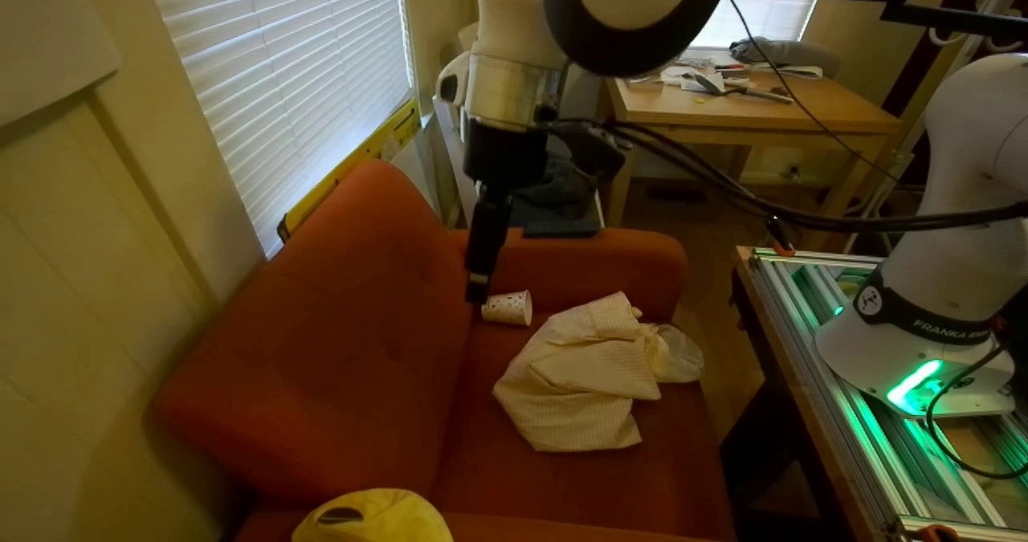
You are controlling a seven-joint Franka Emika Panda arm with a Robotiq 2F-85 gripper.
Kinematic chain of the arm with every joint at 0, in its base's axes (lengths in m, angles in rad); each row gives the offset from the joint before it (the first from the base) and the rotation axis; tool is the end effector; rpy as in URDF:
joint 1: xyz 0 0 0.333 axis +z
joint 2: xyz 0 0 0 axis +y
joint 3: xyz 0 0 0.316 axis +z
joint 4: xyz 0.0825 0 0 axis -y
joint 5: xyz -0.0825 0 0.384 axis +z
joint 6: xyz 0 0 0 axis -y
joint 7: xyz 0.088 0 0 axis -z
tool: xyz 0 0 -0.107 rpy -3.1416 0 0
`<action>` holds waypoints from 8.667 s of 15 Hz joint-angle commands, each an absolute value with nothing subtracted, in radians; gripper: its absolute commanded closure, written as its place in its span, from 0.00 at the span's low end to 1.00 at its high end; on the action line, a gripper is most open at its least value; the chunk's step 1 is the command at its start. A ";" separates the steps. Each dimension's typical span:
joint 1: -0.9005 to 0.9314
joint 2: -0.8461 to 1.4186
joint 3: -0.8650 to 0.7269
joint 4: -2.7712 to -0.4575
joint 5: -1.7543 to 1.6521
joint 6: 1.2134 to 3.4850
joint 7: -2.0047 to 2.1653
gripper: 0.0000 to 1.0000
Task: Move the yellow case to the seat, then move the towel to the top of the chair
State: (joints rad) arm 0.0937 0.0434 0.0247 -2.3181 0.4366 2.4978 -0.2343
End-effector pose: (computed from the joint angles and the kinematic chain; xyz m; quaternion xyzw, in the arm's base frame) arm 0.5228 0.0596 0.3357 -0.9876 -0.0094 -0.0745 0.1379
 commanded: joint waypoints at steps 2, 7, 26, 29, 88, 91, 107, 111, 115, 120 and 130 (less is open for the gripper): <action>0.085 0.211 0.115 -2.227 0.541 2.539 -0.365 0.00; 0.063 0.256 0.181 -2.222 0.507 2.532 -0.370 0.00; 0.237 0.585 0.113 -2.074 0.276 2.874 0.248 0.00; 0.250 0.642 0.115 -2.037 0.275 2.930 0.257 0.00; 0.148 0.607 -0.024 -2.099 0.316 2.676 0.495 0.93; 0.136 0.610 -0.023 -2.131 0.342 2.782 0.507 0.93; 0.155 0.636 0.008 -2.159 0.413 2.976 0.540 0.00; 0.152 0.629 -0.005 -2.175 0.400 2.878 0.538 0.00; 0.138 0.651 -0.039 -2.209 0.394 2.891 0.529 0.00; 0.092 0.704 -0.072 -2.237 0.392 2.951 0.489 0.00; 0.013 0.746 -0.025 -2.228 0.402 2.956 0.446 0.00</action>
